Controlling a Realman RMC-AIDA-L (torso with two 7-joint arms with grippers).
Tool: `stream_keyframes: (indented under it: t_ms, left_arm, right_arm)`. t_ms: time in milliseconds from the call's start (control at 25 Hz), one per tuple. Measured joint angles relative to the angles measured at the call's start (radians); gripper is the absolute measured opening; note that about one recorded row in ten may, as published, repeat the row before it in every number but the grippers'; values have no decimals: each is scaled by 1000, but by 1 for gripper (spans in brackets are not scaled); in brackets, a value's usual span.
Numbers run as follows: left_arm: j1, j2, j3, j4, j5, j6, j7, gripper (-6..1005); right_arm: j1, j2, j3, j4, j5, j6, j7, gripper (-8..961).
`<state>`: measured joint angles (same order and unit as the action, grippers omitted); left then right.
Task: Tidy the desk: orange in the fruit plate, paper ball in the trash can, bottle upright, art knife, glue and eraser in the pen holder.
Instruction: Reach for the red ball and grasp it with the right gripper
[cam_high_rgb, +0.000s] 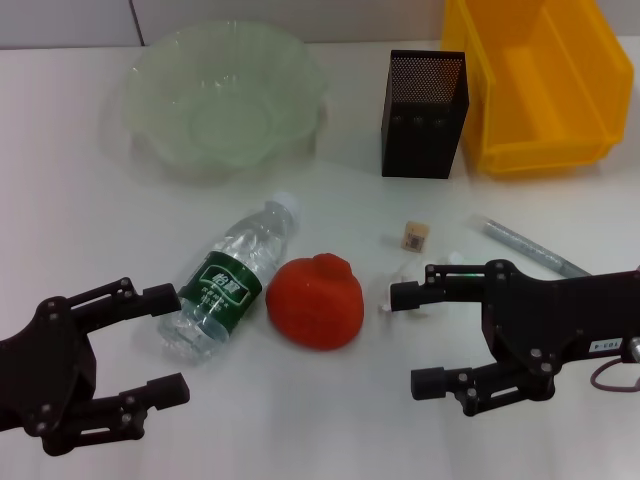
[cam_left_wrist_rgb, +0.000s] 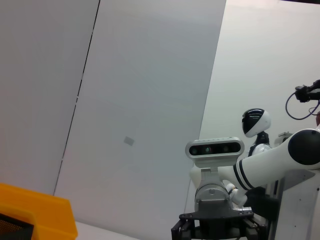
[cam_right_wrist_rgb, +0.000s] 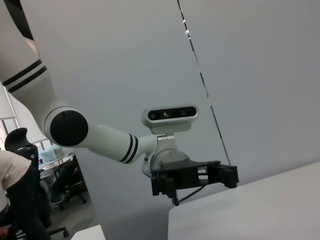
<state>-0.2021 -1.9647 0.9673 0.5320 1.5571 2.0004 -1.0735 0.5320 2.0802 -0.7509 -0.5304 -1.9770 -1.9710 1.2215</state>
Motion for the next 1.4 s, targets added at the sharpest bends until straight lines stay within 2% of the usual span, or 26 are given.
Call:
stream_keyframes:
  t_ms: [480,560,760,880,1080,1280,1400]
  left_arm:
    - [-19,-3,-5,-9,-1,1,-20,797]
    - [-21,-4,-5,-8,-1,1,-25,797]
    - [-18,-7,-4,-11,-1,1,-19,798]
    - [-11,-8,-2,-12,0,0,-14,798]
    - [-11,-3,-3,-12,0,-1,-26,797]
    - [-11,0,-4,-12,0,-6,-28,797]
    - [-11,2,-4,-12,0,-8,-30,797]
  right_arm:
    - [19,-4,7,-52,14,-8,52,775]
    - [24,-4,5,-104,14,-7,115,771]
    - [53,-2,-40,-349,-15,33,366,761]
    - [94,-2,-121,-502,-59,38,516,755]
    - [191,0,-335,-710,-247,50,773,745]
    - [283,4,-547,-736,-358,87,913,735]
    - [302,6,-644,-710,-369,152,955,729]
